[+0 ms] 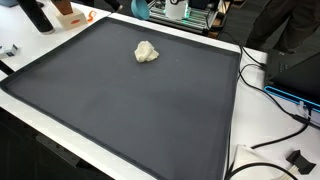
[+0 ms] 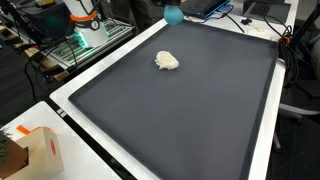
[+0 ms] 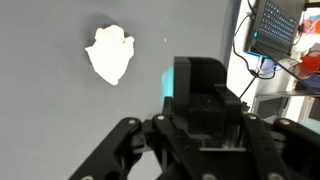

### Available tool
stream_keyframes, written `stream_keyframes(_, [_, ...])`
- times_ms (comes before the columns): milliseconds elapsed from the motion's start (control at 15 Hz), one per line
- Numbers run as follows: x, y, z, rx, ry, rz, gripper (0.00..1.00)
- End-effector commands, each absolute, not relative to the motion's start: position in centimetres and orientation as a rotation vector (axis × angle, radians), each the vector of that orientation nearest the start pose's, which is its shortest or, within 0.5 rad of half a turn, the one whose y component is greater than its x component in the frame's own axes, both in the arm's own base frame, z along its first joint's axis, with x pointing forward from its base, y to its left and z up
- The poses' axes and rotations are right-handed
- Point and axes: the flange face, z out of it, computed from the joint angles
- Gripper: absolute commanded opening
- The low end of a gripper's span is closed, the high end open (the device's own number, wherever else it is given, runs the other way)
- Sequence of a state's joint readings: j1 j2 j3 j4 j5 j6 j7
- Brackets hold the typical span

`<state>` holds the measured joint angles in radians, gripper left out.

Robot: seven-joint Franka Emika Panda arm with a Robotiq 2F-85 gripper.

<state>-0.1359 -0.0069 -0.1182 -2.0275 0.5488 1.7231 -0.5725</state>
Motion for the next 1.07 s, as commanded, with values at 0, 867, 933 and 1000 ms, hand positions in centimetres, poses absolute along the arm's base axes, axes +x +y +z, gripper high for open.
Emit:
stream_keyframes(0, [50.2,-6.9,45.8,-2.664,-0.18,0.091,0.25])
stream_keyframes(867, [48.6,-2.0,48.5,-3.041,-0.266,0.037,0.25])
stream_keyframes(933, [48.5,-1.8,48.6,-3.061,-0.267,0.035,0.25])
stream_keyframes(1000, [48.4,-1.5,48.8,-3.082,-0.27,0.026,0.25])
